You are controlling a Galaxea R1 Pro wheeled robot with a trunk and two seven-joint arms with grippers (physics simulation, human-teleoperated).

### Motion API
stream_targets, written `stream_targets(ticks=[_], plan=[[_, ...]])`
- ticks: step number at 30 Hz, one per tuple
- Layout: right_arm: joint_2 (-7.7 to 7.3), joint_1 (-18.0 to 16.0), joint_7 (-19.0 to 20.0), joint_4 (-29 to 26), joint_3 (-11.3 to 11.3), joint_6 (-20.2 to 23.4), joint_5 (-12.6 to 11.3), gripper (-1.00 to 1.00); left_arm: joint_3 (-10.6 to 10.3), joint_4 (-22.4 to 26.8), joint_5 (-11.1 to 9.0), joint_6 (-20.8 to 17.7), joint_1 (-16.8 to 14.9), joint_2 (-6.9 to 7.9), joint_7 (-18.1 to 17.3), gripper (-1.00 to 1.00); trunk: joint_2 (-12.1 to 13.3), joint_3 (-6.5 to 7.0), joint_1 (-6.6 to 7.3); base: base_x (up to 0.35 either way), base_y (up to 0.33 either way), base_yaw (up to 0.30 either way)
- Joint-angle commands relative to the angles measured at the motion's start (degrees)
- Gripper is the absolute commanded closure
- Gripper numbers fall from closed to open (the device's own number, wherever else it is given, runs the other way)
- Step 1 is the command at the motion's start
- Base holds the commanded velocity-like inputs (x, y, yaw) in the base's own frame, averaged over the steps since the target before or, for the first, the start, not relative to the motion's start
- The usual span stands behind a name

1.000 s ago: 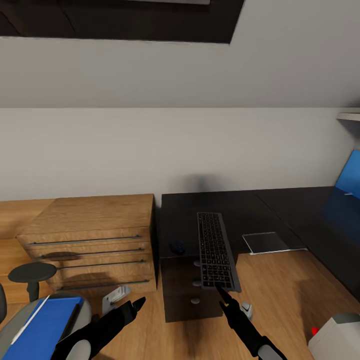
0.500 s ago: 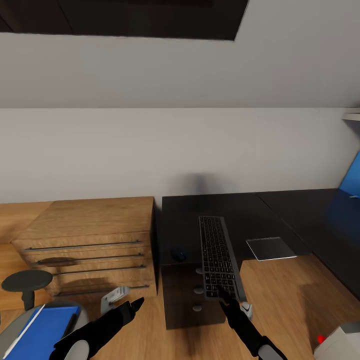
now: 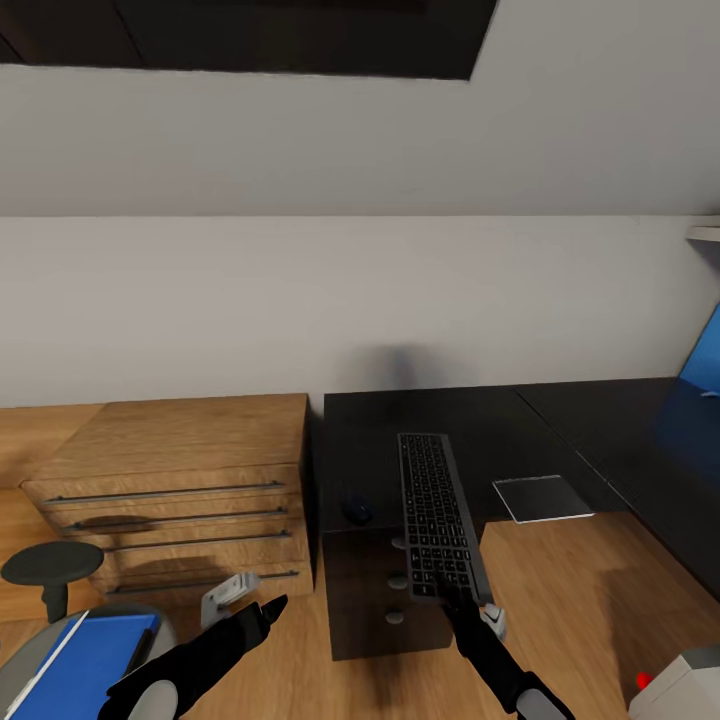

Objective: In the bedroom, organize the workspace by keeping the computer under the desk, ensuring the monitor is on the desk, placing the keyboard on the desk next to the monitor, placing the mouse on the desk next to the keyboard, moving the folder from the swivel chair onto the desk next to the mouse, stacking the notebook on top of the folder with the pen on top of the notebook, and positioning the swivel chair next to the desk.

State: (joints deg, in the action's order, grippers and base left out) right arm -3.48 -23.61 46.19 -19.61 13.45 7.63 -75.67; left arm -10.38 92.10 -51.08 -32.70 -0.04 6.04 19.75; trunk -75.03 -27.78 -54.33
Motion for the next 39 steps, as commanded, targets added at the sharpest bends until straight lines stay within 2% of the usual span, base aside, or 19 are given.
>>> stream_targets(ticks=[1, 8, 17, 19, 23, 25, 29, 32, 36, 37, 39], plan=[[-0.03, 0.0, 0.1, 0.0, 0.2, 0.5, -0.6, 1.0, -0.1, 0.1, -0.6, 0.0, 0.0, 0.05, 0.6, -1.0, 0.0, -0.05, 0.0, 0.0, 0.0, 0.0], [-0.03, 0.0, 0.0, 0.0, 0.2, 0.5, -0.6, 1.0, -0.1, 0.1, -0.7, -0.1, 0.0, 0.05, 0.6, -1.0, 0.0, -0.05, 0.0, 0.0, 0.0, 0.0], [-0.16, 0.0, 0.2, -0.6, 0.1, 0.5, -0.6, 1.0, 0.0, 0.1, -0.6, -0.1, 0.0, 0.1, 0.6, -1.0, 3.6, 1.57, 1.97, 0.0, 0.0, 0.0], [-0.53, 0.0, 0.2, -4.6, 0.1, 0.6, -0.6, 1.0, 0.0, 0.1, -0.6, 0.0, 0.0, 0.08, 0.6, -1.0, 4.4, 1.93, 2.41, 0.0, 0.0, 0.0], [-0.81, 0.0, 0.1, -6.9, 0.1, 0.9, -0.6, 1.0, 0.0, 0.0, -0.4, 0.2, 0.0, 0.03, 0.7, -1.0, 6.0, 2.65, 3.29, 0.0, 0.0, 0.0], [-1.83, 0.0, -0.1, -9.1, 0.2, 1.2, -0.7, 1.0, -0.1, 0.0, -0.3, 0.3, 0.0, 0.01, 0.8, -1.0, 6.8, 3.01, 3.73, 0.0, 0.0, 0.0], [-2.54, 0.0, -0.6, -12.8, 0.1, 3.8, -0.9, 1.0, -0.4, -0.4, -0.1, 0.5, 0.0, -0.25, 1.0, -1.0, 8.4, 3.72, 4.61, 0.0, 0.0, 0.0], [-3.05, 0.0, -3.8, -16.2, -0.2, 6.6, -1.0, 1.0, -0.6, -1.0, -0.2, 0.5, 0.0, -0.37, 1.0, -1.0, 9.6, 4.26, 5.27, 0.0, 0.0, 0.0], [-4.73, 0.0, -15.7, -25.4, -0.4, 9.8, -2.4, 1.0, -1.2, -2.3, -0.2, 0.6, 0.0, -0.41, 1.1, -1.0, 11.2, 4.98, 6.15, 0.0, 0.0, 0.0], [-5.44, 0.0, -20.5, -29.6, -0.7, 11.1, -3.9, 1.0, -1.3, -2.9, -0.1, 0.6, 0.0, -0.31, 1.1, -1.0, 11.6, 5.16, 6.37, 0.0, 0.0, 0.0], [-6.26, 0.0, -27.6, -36.1, -1.7, 13.1, -7.0, 1.0, -1.4, -3.7, 0.1, 0.6, 0.0, -0.22, 1.1, -1.0, 12.4, 5.52, 6.81, 0.0, 0.0, 0.0]])
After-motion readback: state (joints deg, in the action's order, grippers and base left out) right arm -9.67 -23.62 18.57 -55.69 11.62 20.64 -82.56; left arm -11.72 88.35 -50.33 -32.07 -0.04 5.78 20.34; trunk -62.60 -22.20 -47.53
